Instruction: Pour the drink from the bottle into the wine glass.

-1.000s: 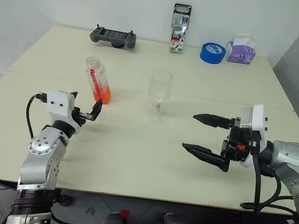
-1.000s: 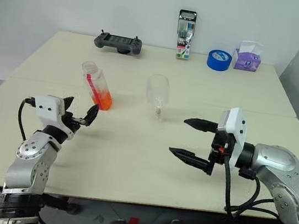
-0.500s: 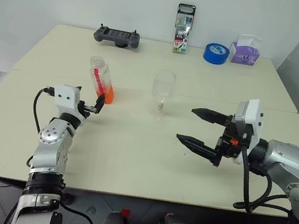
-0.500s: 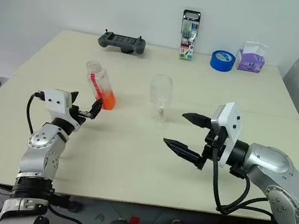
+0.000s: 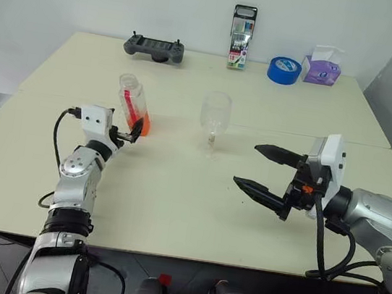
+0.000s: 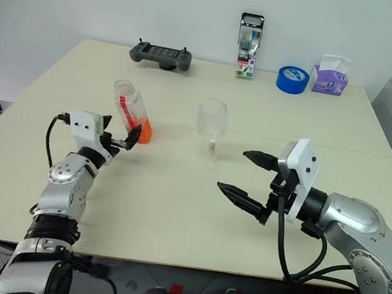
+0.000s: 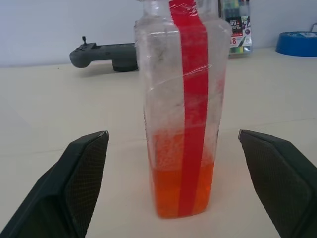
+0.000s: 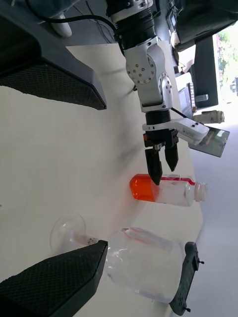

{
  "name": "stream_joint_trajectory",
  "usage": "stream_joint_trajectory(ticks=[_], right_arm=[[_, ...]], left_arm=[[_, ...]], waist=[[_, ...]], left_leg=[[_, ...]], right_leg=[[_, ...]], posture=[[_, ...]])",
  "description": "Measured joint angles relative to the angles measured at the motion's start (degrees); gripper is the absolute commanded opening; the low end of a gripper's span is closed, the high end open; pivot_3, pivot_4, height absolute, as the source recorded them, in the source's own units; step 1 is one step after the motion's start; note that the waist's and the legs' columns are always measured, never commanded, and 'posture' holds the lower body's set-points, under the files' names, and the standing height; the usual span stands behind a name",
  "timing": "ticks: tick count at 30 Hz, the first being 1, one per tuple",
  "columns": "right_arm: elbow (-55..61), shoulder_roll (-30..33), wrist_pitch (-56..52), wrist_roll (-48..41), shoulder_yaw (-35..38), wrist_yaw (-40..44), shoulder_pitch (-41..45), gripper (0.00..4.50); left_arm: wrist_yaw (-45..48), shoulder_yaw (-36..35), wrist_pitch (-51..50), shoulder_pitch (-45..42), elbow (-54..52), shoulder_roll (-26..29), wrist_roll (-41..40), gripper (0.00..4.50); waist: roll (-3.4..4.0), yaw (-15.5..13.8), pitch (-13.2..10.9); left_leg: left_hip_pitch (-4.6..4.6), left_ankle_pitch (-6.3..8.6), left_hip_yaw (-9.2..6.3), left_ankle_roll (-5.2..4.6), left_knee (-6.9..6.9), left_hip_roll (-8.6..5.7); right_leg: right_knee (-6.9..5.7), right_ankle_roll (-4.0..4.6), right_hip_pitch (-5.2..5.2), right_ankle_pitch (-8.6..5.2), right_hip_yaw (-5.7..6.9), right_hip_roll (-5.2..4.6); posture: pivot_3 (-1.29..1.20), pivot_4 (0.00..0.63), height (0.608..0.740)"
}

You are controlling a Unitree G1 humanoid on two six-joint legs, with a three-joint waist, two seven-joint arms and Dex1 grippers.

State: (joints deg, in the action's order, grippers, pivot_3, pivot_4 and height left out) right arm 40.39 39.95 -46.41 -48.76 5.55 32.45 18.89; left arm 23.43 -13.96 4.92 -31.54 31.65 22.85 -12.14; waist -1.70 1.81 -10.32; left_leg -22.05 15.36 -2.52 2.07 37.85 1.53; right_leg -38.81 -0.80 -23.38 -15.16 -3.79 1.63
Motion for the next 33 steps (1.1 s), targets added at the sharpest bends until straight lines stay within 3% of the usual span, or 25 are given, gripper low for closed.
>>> stream_joint_trajectory(ticks=[11,15,19,22,33], right_arm=[[0.15,0.01,-0.54,-0.38,-0.01,-2.3,1.13,4.49],[0.19,0.01,-0.73,-0.87,-0.01,-2.83,1.41,4.5],[0.26,0.02,-1.1,-1.41,-0.01,-3.46,1.89,4.5],[0.27,0.03,-1.2,-1.85,-0.01,-3.87,2.13,4.5],[0.61,0.11,-1.11,-1.72,0.04,-5.08,1.62,4.5]], left_arm=[[-1.37,0.35,7.6,-11.77,20.59,1.74,4.17,4.5],[-0.83,0.79,9.33,-13.28,24.79,2.03,4.65,3.71],[-0.17,0.85,10.17,-14.53,27.13,2.1,4.7,2.38],[-0.16,1.11,10.62,-14.81,27.75,2.14,5.08,1.71],[1.46,3.0,10.94,-14.9,27.33,3.02,7.03,1.67]], waist=[[-0.03,0.01,-0.02],[-0.03,0.02,-0.02],[-0.03,0.04,-0.02],[-0.04,0.04,-0.02],[-0.04,0.04,-0.02]], left_leg=[[-0.08,0.0,-0.01,0.0,-0.01,-0.02],[-0.12,0.0,-0.02,0.0,-0.01,-0.01],[-0.11,0.0,-0.01,0.0,-0.01,-0.01],[-0.11,0.0,-0.02,0.0,-0.01,-0.01],[-0.11,0.0,-0.02,0.0,-0.01,-0.01]], right_leg=[[0.0,-0.01,-0.08,0.01,0.11,0.03],[0.0,-0.01,-0.11,0.01,0.13,0.03],[-0.03,-0.02,-0.12,0.01,0.12,0.03],[-0.04,-0.02,-0.12,0.01,0.13,0.06],[-0.05,-0.02,-0.12,0.01,0.12,0.08]], posture=[[0.0,0.15,0.74],[0.0,0.15,0.74],[0.0,0.15,0.74],[0.0,0.15,0.74],[0.0,0.15,0.74]])
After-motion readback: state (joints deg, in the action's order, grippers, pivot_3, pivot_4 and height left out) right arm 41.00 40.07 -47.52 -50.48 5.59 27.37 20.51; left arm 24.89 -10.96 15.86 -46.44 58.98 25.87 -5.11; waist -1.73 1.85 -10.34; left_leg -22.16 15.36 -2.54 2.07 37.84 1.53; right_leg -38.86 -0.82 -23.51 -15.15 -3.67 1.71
